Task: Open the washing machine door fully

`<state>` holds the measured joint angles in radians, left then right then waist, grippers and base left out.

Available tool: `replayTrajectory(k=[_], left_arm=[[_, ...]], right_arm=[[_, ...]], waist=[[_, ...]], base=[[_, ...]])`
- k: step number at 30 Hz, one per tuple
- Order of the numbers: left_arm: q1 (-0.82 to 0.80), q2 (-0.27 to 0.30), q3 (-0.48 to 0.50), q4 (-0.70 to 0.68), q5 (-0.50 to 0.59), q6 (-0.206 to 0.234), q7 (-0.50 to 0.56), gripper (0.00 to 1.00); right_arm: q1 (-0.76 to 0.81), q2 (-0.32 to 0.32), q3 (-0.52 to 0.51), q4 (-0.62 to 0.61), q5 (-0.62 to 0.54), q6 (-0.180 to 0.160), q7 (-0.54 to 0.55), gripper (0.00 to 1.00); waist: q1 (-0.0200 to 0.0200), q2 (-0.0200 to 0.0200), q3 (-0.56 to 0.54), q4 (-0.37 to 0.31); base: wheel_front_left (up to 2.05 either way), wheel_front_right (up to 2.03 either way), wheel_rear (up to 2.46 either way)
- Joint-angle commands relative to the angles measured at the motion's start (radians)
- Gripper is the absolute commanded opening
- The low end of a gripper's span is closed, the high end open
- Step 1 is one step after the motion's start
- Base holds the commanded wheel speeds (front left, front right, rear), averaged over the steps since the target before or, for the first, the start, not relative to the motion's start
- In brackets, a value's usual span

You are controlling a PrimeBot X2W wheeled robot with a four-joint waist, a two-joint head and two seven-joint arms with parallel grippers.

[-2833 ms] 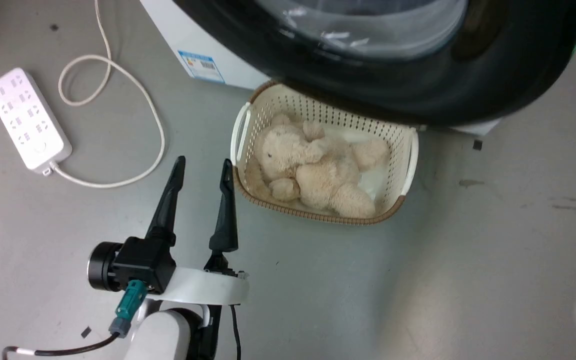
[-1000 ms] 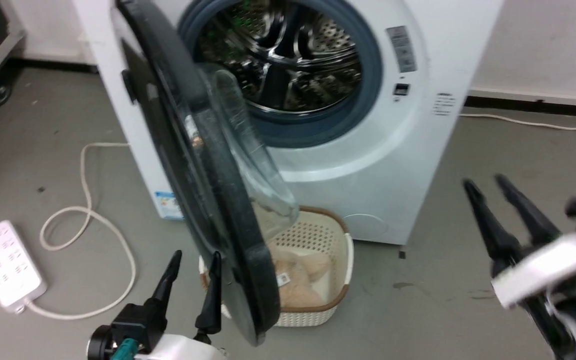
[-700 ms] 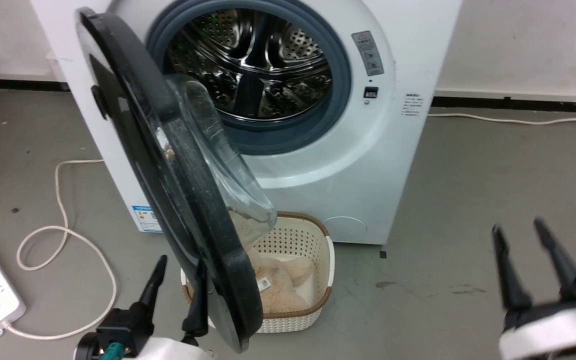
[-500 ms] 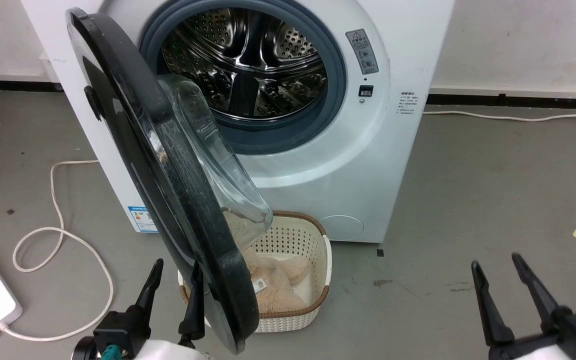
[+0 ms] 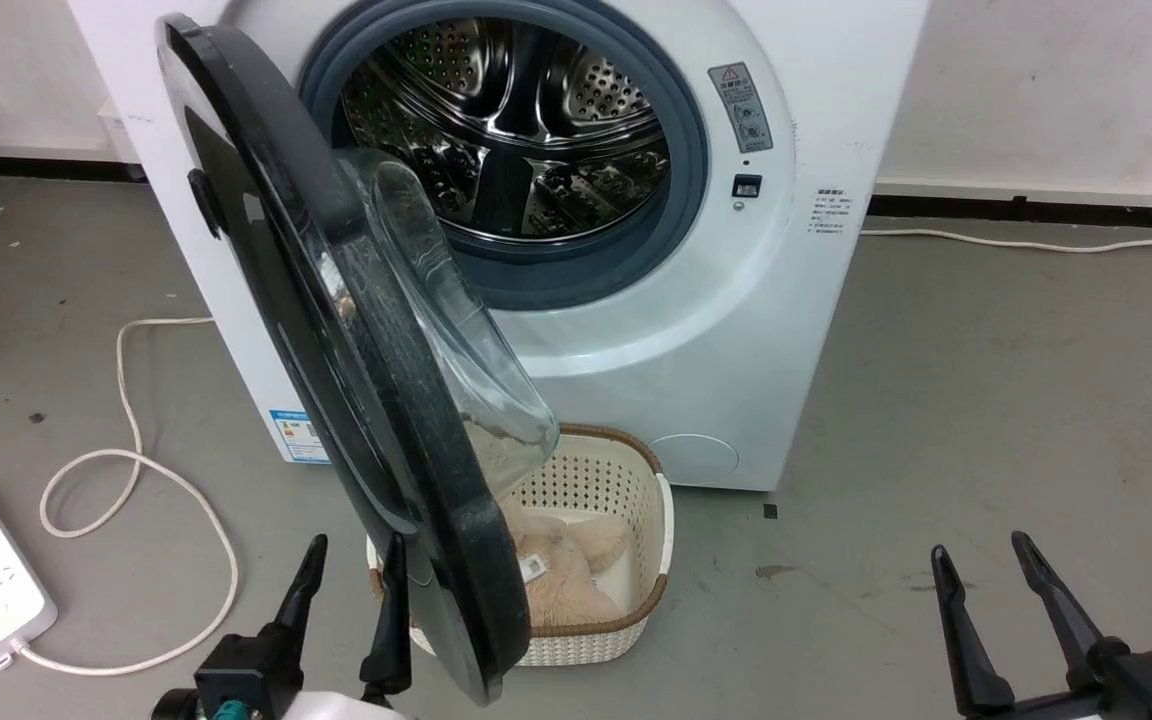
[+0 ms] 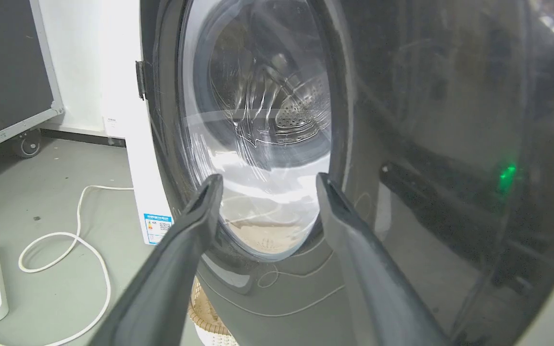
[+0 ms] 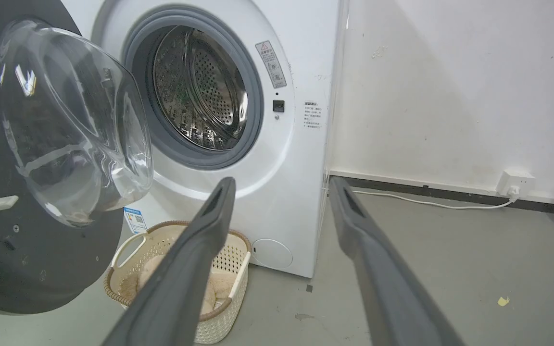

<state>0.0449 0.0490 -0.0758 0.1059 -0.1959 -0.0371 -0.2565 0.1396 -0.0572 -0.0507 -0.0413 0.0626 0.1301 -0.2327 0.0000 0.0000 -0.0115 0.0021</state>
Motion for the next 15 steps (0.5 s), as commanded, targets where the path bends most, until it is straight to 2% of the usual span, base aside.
replayTrajectory(k=[1,8,9,10,15], left_arm=[[0.007,0.001,-0.002,0.003,0.000,0.005,-0.005,1.00],[0.008,0.001,-0.008,-0.003,0.002,0.011,-0.005,1.00],[0.009,0.001,-0.009,-0.003,0.002,0.011,-0.005,0.90],[0.009,0.001,-0.010,-0.003,0.003,0.010,-0.005,0.00],[0.009,0.001,-0.007,-0.012,0.009,0.013,-0.005,0.00]], right_arm=[[0.006,0.006,0.002,0.004,0.005,0.001,-0.009,1.00],[0.004,0.007,0.004,0.007,0.020,0.001,-0.012,1.00],[0.004,0.007,0.004,0.007,0.020,0.001,-0.012,1.00],[0.003,0.007,0.004,0.007,0.021,0.001,-0.013,1.00],[0.005,0.007,0.007,0.009,0.024,0.001,-0.014,1.00]], waist=[[0.0000,0.0000,-0.001,0.001],[0.0000,0.0000,-0.005,0.001],[0.0000,0.0000,-0.006,0.001],[0.0000,0.0000,-0.007,0.001],[0.0000,0.0000,-0.011,0.004]], base=[[0.00,0.00,0.00],[0.00,0.00,0.00],[0.00,0.00,0.00],[0.00,0.00,0.00],[0.00,0.00,0.00]])
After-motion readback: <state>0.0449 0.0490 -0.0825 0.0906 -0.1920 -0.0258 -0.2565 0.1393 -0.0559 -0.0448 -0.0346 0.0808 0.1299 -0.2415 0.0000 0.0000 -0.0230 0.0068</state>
